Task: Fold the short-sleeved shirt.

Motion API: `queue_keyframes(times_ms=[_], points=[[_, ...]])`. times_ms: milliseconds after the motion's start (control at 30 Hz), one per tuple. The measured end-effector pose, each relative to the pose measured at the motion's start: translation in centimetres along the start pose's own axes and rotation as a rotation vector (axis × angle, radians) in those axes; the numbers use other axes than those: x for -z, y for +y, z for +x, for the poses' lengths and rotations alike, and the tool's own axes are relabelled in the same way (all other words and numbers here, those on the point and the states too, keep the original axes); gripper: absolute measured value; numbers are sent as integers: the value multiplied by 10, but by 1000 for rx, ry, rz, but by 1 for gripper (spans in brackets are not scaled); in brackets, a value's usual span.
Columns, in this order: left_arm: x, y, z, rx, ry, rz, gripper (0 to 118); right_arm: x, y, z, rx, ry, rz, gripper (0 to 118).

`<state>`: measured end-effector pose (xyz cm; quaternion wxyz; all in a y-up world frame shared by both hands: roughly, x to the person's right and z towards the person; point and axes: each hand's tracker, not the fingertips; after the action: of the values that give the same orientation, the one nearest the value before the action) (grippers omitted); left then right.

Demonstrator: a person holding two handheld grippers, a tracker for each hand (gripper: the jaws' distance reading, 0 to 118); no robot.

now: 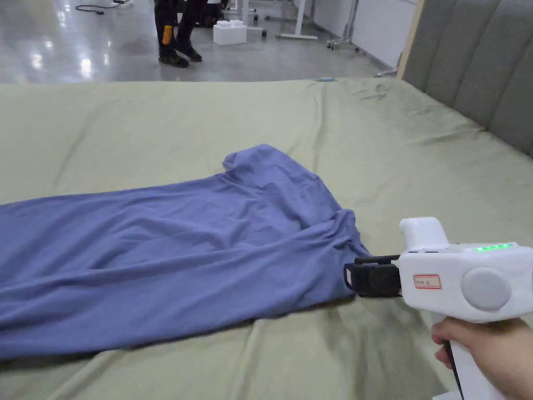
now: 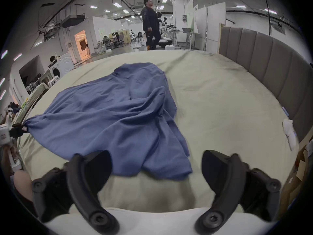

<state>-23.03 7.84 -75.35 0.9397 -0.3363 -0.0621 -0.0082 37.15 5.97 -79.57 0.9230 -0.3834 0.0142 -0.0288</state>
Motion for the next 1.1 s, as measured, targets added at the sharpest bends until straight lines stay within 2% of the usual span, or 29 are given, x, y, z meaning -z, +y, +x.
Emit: queue_keyframes(times_ms=[33, 67, 133, 167, 233, 367, 467, 567, 667, 800, 833, 867, 900, 933, 967, 1000, 1033, 1067, 1100], points=[[1, -1, 1, -1, 1, -5, 6, 10, 2, 3, 9, 22, -25, 102], [3, -1, -1, -2, 2, -9, 6, 19, 1, 7, 28, 35, -68, 80], [5, -1, -2, -13, -11, -23, 6, 25, -4, 10, 113, 90, -82, 21], [5, -1, -2, -26, -16, -25, 6, 20, -4, 10, 125, 101, -48, 16], [2, 2, -10, -50, -33, -26, 6, 8, -5, 5, 98, 86, -43, 13], [-21, 9, -22, -135, -90, 5, 6, -37, -9, 5, 77, 107, 25, 13], [-50, 9, -26, -120, -106, 31, 6, -83, -16, 5, 49, 126, 78, 13], [-83, -2, -34, -95, -195, 25, 6, -133, -36, -4, 19, 125, 105, 13], [-107, -27, -44, -114, -196, 3, 6, -165, -64, -10, -19, 136, 95, 13], [-114, -66, -48, -147, -219, -54, 7, -171, -102, -20, -68, 119, 10, 13], [-111, -75, -47, -139, -215, -74, 18, -167, -110, -21, -92, 98, -13, 14], [-109, -85, -44, -138, -196, -92, 38, -162, -118, -23, -122, 73, -34, 18], [-110, -92, -40, -137, -174, -95, 74, -158, -124, -24, -143, 40, -46, 32], [-115, -98, -39, -140, -159, -71, 74, -158, -130, -25, -144, -16, -53, 32], [-120, -104, -40, -157, -165, -49, 88, -160, -135, -24, -139, -51, -45, 37], [-125, -109, -43, -188, -182, -24, 111, -165, -138, -21, -135, -52, -26, 54], [-141, -112, -48, -225, -214, 28, 118, -170, -139, -18, -127, -74, 4, 88], [-150, -105, -50, -269, -221, 49, 118, -179, -137, -16, -98, -91, 53, 102], [-157, -100, -52, -311, -211, 53, 118, -188, -133, -14, -62, -96, 104, 107]])
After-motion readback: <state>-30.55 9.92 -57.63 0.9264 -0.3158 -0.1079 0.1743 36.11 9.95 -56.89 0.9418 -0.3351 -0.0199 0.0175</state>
